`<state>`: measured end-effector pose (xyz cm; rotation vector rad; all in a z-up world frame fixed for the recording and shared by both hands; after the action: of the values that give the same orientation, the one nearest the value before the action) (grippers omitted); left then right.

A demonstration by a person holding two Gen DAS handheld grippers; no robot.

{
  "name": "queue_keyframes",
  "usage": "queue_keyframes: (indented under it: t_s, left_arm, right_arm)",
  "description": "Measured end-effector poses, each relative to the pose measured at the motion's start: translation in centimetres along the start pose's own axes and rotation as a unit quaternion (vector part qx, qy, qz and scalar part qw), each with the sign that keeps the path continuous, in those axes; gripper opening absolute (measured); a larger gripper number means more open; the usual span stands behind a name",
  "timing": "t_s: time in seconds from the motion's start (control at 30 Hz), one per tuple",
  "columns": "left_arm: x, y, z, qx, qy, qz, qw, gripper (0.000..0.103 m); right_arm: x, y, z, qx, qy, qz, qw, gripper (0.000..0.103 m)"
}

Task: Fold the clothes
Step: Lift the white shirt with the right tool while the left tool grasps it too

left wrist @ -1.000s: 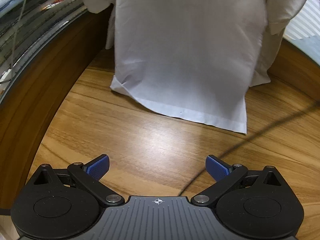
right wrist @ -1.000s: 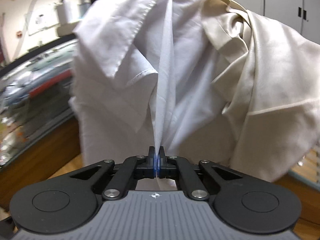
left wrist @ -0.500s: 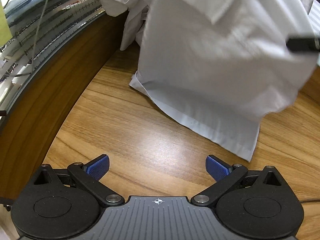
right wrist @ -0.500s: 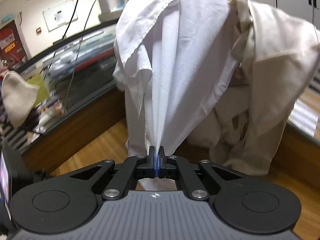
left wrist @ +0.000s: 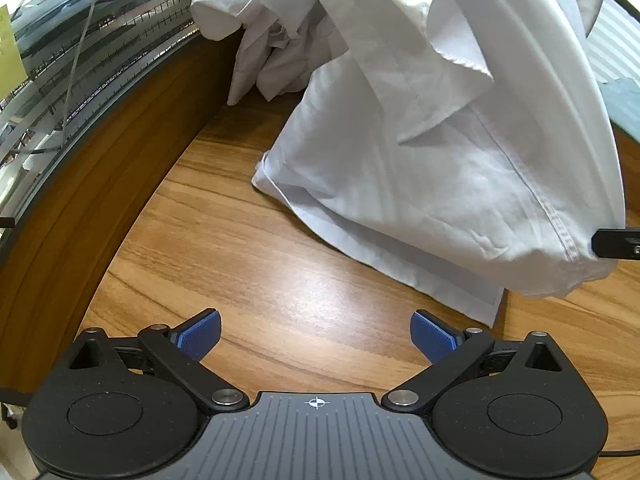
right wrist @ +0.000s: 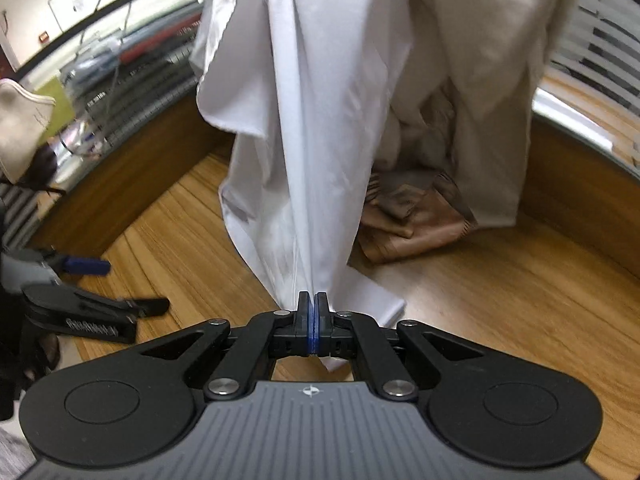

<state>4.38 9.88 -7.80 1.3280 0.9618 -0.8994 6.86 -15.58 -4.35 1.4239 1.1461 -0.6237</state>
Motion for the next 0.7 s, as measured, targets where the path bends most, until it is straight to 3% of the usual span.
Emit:
queue_keyframes:
  t_s: [0.1,0.13,0.2,0.23,0.27,0.4,0.47,0.7]
  left_arm:
    - [0.0,-0.1,-0.1,-0.005,-0.006,0.003,1.0,0.102]
    - [0.0,-0.1,-0.1,-0.005,-0.005,0.003,1.0,0.102]
    - [0.1,-0.1,-0.2,-0.007,-0.005,0.004,1.0,0.102]
    - [0.1,0.0,-0.3,-0.01,-0.002,0.008,0.9999,0.102]
    - [0.1,0.2,-0.4,-0.013,0.0,0.011,0.9999,0.101]
    - [-0.3,2.3,-0.8,-0.013,0.0,0.036,0.9993,0.101]
    - [-0.6,3.6,-0.9,-0.014,-0.003,0.05,0.9986,0.101]
    - [-1.5,9.0,0.0,-0.015,-0.017,0.094,0.9953,0.101]
  right_arm:
    - [-1.1,-0.5,0.3,0.01,0.005,0.019,1.0,0.003]
    - [-1.5,-0.2,0.3,0.01,0.001,0.024,1.0,0.009]
    - [-2.2,0.4,0.2,0.008,-0.007,0.034,0.999,0.029]
    - [-2.5,0.8,0.1,0.005,-0.013,0.044,0.999,0.056]
    - [-2.9,1.3,0.0,0.002,-0.02,0.055,0.998,0.069]
    - [-3.5,4.3,0.2,0.0,-0.026,0.084,0.996,0.073]
    - [-3.4,6.2,0.4,0.003,-0.028,0.097,0.995,0.083]
    - [-2.2,13.3,0.4,0.005,-0.021,0.132,0.991,0.084]
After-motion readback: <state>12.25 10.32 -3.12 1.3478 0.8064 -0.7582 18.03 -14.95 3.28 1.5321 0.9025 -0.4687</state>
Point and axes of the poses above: each gripper's, at about its wrist camera, not at the fingertips, and x roughly the way its jaws point, z to its right, y to its top, the point moved 1 cm from there along x, roughly the way its jaws point, and after that the axes turned 9 degrees about -z, right-handed, at the moved point
